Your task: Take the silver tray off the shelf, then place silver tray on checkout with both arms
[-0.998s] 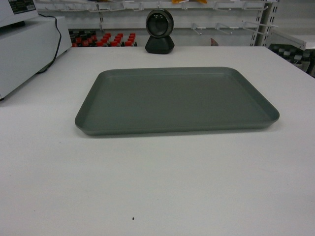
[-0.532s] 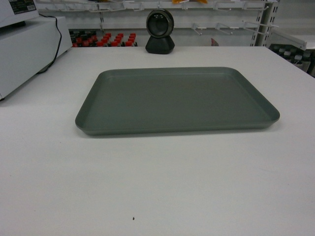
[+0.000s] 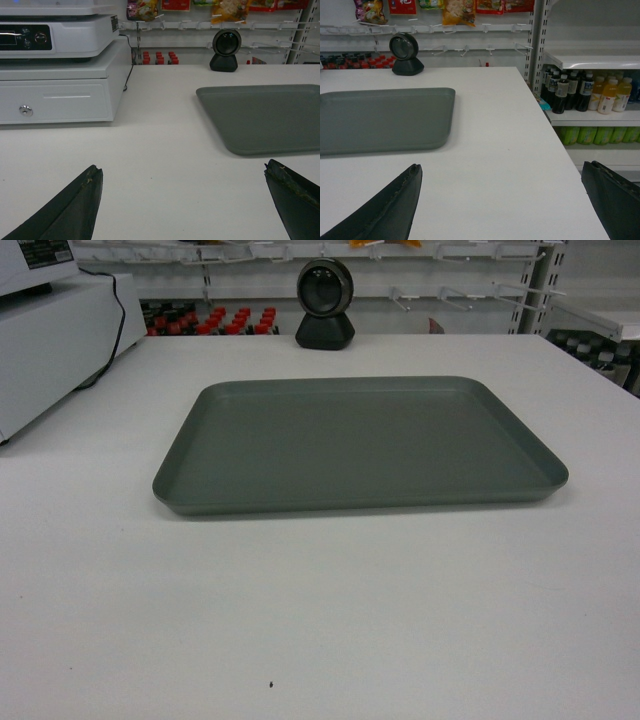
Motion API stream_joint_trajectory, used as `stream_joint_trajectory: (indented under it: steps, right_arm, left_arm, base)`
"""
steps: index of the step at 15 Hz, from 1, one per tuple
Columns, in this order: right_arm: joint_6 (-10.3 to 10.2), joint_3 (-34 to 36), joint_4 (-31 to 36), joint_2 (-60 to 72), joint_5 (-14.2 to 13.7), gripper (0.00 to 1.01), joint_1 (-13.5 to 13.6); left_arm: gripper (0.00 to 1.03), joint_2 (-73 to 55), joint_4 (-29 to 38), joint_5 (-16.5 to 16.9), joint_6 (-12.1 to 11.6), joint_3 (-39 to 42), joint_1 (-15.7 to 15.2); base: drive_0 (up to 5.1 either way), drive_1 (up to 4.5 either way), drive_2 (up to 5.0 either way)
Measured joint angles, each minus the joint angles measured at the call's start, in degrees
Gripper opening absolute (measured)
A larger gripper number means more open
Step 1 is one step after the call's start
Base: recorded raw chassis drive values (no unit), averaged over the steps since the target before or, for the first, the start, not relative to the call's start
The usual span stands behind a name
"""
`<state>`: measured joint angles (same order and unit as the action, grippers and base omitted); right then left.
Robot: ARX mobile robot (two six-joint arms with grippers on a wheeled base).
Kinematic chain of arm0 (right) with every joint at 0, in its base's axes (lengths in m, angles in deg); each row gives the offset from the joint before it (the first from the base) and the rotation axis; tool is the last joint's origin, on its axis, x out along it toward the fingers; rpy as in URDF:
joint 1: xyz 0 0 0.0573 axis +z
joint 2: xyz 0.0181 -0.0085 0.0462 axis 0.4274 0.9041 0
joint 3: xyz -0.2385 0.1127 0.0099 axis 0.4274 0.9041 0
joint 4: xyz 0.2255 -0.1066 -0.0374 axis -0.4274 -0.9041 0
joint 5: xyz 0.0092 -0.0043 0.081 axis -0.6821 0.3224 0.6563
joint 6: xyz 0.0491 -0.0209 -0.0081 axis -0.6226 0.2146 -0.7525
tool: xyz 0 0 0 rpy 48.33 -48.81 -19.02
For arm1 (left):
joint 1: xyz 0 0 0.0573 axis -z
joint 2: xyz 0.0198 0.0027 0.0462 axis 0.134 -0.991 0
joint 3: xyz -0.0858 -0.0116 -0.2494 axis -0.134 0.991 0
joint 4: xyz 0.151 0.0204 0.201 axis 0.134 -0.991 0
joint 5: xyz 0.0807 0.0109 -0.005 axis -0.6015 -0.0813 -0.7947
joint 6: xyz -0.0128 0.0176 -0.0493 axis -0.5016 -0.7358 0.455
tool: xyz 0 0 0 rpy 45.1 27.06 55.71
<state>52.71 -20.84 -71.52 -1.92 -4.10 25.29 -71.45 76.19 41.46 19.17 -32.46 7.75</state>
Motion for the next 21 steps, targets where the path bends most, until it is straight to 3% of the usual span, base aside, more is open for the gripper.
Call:
stream_joint_trajectory:
  steps: [13, 21]
  right_arm:
    - [0.00, 0.00, -0.22, 0.02, -0.02, 0.98, 0.00]
    - [0.00, 0.00, 0.00, 0.02, -0.02, 0.98, 0.00]
  left_arm:
    - [0.98, 0.00, -0.09, 0.00, 0.00, 0.00, 0.00]
    - [0.98, 0.00, 0.04, -0.02, -0.02, 0.00, 0.00]
  base:
    - [0.0, -4.26, 4.2]
    - [0.0, -0.12, 0.1]
